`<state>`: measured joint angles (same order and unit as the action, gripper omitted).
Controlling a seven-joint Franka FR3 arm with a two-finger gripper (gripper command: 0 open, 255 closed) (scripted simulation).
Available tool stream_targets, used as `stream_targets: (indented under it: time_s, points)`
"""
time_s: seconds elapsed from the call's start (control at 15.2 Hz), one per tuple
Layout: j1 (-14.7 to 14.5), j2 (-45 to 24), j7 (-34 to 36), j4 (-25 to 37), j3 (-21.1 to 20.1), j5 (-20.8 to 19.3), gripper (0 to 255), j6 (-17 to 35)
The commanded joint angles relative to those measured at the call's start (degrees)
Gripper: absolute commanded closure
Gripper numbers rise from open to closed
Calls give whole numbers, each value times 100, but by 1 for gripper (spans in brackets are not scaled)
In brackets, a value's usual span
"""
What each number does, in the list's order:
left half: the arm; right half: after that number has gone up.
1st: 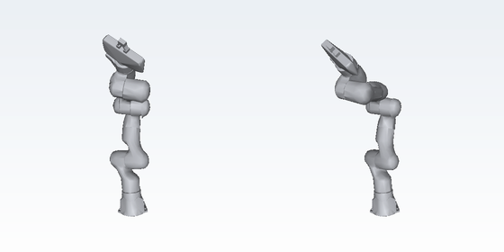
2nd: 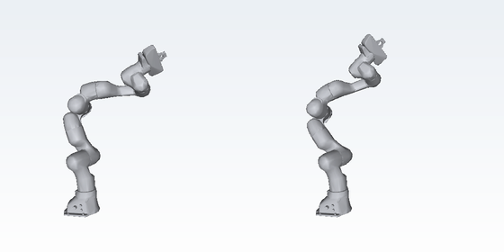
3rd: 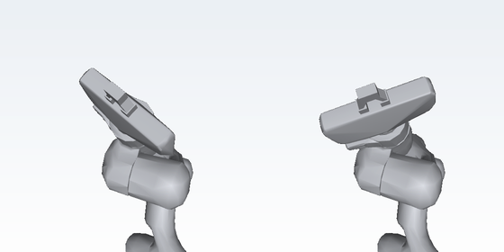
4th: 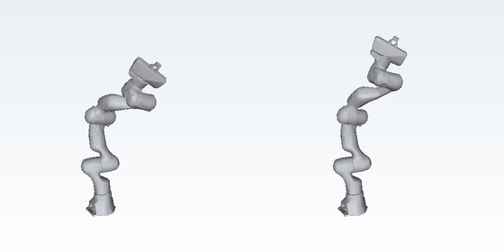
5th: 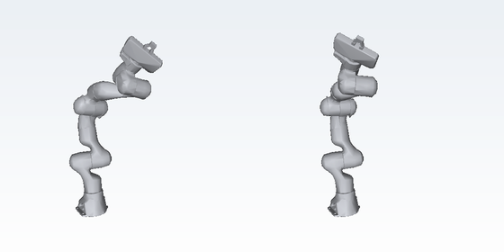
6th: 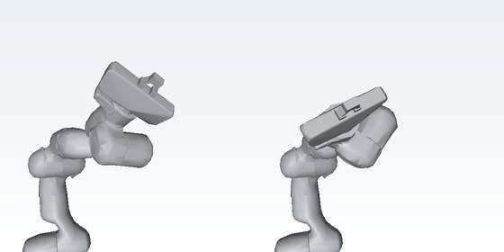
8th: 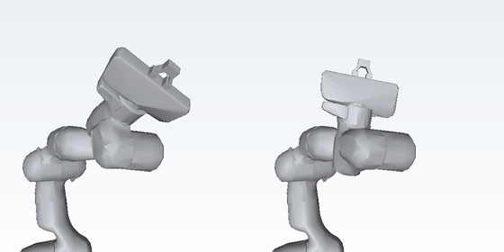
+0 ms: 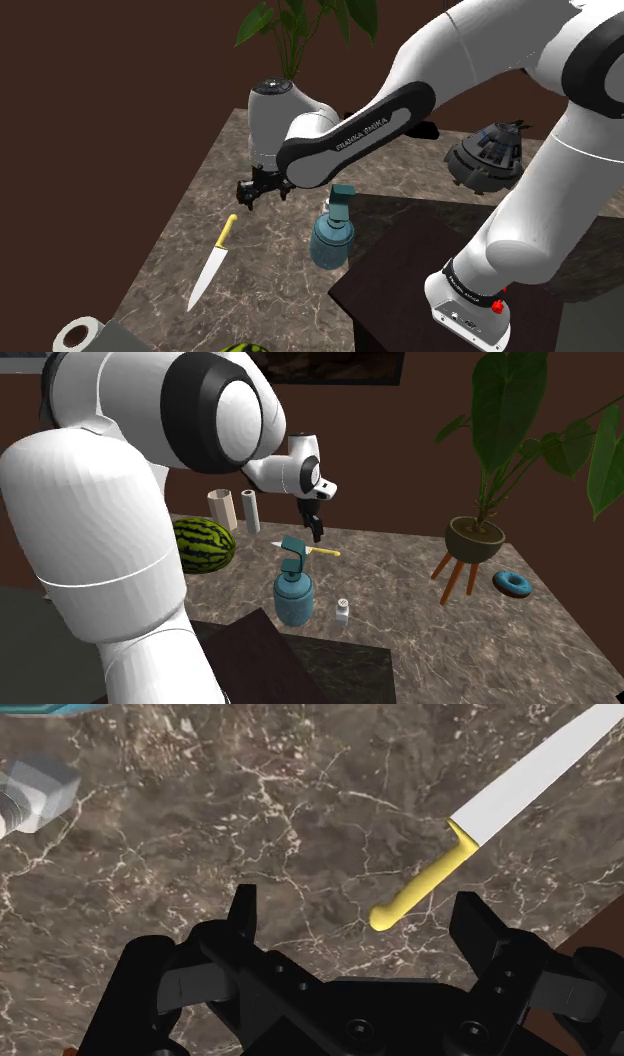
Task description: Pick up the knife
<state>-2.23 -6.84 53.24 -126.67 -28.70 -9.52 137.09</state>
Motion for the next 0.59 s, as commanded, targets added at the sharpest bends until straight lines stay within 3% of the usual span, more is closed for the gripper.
stream_targets:
  time_s: [0.0,0.53]
  points:
    - [-139,-496,464,319,29,-353,0,65]
    - [-980,-2396,1695,1939,507,-1242,0,46]
